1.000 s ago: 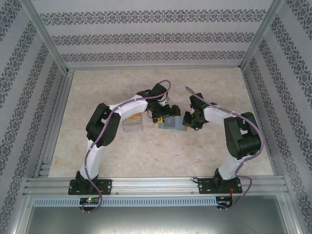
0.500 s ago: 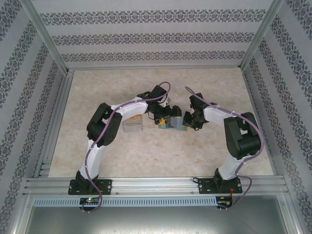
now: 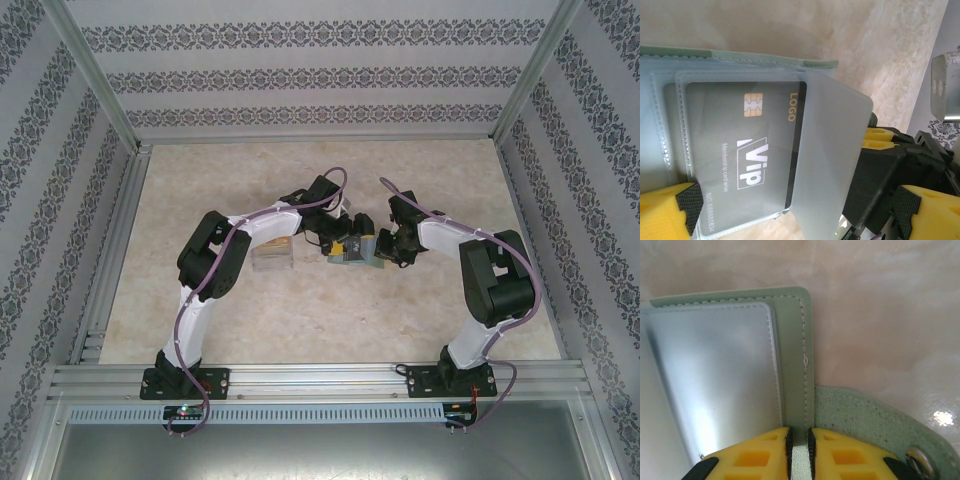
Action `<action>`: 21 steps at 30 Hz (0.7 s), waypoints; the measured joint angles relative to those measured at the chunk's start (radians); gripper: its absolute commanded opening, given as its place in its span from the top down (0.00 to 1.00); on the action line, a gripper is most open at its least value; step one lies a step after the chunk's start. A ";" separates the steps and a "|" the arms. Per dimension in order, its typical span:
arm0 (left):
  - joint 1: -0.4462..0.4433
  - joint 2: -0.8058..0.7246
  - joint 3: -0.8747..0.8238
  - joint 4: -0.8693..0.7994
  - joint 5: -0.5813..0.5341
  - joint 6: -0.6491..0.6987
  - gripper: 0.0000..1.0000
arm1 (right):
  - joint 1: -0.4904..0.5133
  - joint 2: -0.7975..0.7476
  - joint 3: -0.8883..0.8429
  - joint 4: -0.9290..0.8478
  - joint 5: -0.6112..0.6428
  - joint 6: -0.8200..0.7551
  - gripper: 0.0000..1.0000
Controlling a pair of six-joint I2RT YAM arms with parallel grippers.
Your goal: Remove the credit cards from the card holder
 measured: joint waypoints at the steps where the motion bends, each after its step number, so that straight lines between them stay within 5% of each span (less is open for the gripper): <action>1: 0.000 0.000 0.000 0.000 0.000 0.000 0.00 | 0.000 -0.001 -0.001 0.002 0.000 0.000 0.79; 21: -0.009 -0.016 0.000 0.029 0.041 -0.008 0.00 | 0.000 -0.003 -0.007 0.010 0.000 0.004 0.79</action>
